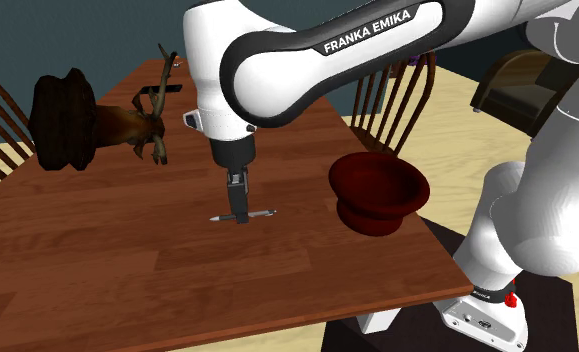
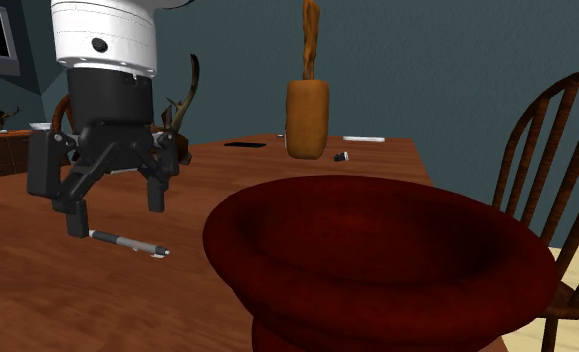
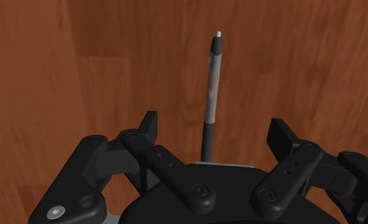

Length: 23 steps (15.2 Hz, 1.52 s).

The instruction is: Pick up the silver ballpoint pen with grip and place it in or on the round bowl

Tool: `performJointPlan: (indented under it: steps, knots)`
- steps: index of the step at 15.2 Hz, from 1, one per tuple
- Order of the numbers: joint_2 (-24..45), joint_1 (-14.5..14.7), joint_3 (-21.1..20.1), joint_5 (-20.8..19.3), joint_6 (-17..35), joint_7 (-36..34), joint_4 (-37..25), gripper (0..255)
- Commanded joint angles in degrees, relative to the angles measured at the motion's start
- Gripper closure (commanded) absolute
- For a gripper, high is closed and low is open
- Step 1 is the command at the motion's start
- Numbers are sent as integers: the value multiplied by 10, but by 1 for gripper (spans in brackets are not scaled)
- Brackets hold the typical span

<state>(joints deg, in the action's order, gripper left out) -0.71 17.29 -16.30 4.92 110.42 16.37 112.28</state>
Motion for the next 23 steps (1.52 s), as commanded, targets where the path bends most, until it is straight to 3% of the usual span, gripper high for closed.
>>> performJointPlan:
  steps: [1, 10, 11, 20, 23]
  knots:
    - [3, 1, -1, 0, 16, 0, 13, 0]
    - [6, 1, -1, -1, 28, 0, 22, 0]
    - [6, 1, -1, -1, 28, 0, 22, 255]
    - [6, 1, -1, -1, 28, 0, 22, 255]
    - [1, 1, -1, 0, 6, -1, 5, 255]
